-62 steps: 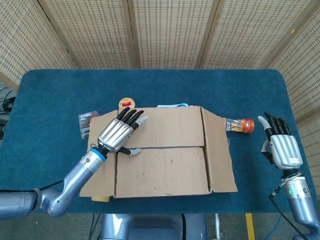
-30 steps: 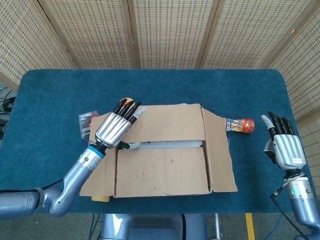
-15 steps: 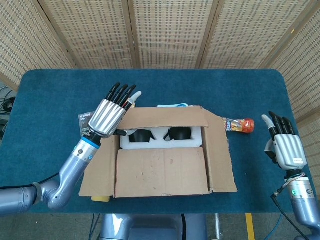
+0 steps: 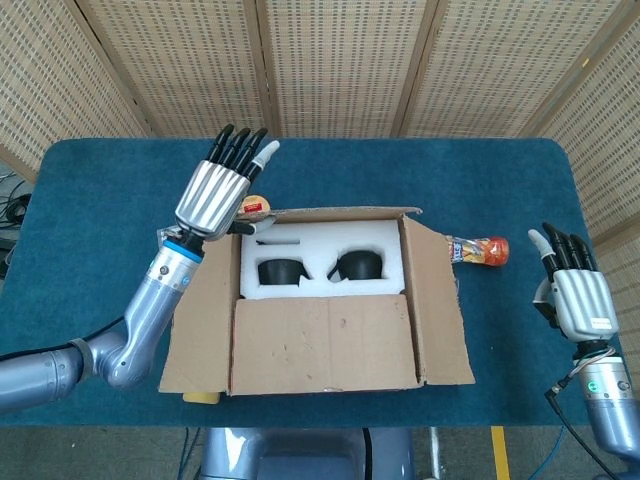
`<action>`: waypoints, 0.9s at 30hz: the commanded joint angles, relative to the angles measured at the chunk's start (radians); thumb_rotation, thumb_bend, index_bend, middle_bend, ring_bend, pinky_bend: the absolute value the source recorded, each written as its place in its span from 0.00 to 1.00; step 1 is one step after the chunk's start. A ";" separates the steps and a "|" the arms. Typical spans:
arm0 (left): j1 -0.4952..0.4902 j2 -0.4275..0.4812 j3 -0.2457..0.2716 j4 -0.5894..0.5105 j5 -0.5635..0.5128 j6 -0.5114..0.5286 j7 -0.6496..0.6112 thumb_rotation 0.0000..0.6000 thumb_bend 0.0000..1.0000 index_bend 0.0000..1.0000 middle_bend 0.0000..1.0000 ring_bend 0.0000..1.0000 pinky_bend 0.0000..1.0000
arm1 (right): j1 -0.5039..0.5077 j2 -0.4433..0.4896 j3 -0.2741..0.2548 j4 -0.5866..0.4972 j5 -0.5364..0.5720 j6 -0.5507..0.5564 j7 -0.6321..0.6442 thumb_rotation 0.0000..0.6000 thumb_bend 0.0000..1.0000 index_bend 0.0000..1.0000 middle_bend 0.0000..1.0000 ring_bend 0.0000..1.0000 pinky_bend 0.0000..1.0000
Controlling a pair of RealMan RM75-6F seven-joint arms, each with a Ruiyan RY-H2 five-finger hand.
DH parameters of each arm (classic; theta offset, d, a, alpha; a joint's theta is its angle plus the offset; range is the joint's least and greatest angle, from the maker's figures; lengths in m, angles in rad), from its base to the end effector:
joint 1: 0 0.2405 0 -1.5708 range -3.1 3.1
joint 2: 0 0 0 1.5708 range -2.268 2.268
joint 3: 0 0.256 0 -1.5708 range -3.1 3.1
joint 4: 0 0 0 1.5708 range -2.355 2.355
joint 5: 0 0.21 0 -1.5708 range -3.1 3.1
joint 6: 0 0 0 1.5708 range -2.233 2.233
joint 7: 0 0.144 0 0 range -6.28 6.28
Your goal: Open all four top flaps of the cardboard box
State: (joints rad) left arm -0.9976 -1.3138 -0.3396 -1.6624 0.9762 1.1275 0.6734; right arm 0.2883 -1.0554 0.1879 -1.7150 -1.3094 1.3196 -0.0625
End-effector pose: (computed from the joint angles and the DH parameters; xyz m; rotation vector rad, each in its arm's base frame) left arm -0.0274 0.4001 0.0995 -1.7097 -0.4043 -1.0590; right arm -0.2664 -0.2655 0.1764 1.3805 -0.8861 0.9707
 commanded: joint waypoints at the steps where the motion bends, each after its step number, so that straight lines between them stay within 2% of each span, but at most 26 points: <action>1: -0.019 0.001 -0.015 0.035 -0.019 -0.011 0.011 0.53 0.23 0.00 0.00 0.00 0.00 | 0.000 0.001 0.001 -0.001 0.001 0.000 -0.001 1.00 0.98 0.03 0.01 0.00 0.00; 9: -0.063 -0.018 -0.036 0.150 -0.109 -0.055 0.032 0.53 0.23 0.00 0.00 0.00 0.00 | -0.002 0.006 0.001 -0.010 0.002 0.002 -0.006 1.00 0.98 0.03 0.01 0.00 0.00; 21: -0.081 -0.078 -0.005 0.333 -0.249 -0.108 0.074 0.53 0.23 0.00 0.00 0.00 0.00 | -0.008 0.013 -0.002 -0.025 0.003 0.006 -0.020 1.00 0.98 0.03 0.01 0.00 0.00; 25: -0.072 -0.074 -0.001 0.348 -0.272 -0.128 0.054 0.53 0.23 0.00 0.00 0.00 0.00 | -0.006 0.011 -0.002 -0.028 0.004 0.004 -0.028 1.00 0.98 0.03 0.01 0.00 0.00; 27: -0.058 -0.053 -0.002 0.312 -0.265 -0.137 0.021 0.53 0.23 0.00 0.00 0.00 0.00 | -0.004 0.010 -0.002 -0.031 0.004 0.003 -0.032 1.00 0.98 0.03 0.01 0.00 0.00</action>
State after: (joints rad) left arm -1.0675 -1.3832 -0.3426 -1.3231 0.7072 0.9990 0.7193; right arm 0.2835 -1.0454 0.1860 -1.7454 -1.3057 1.3231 -0.0942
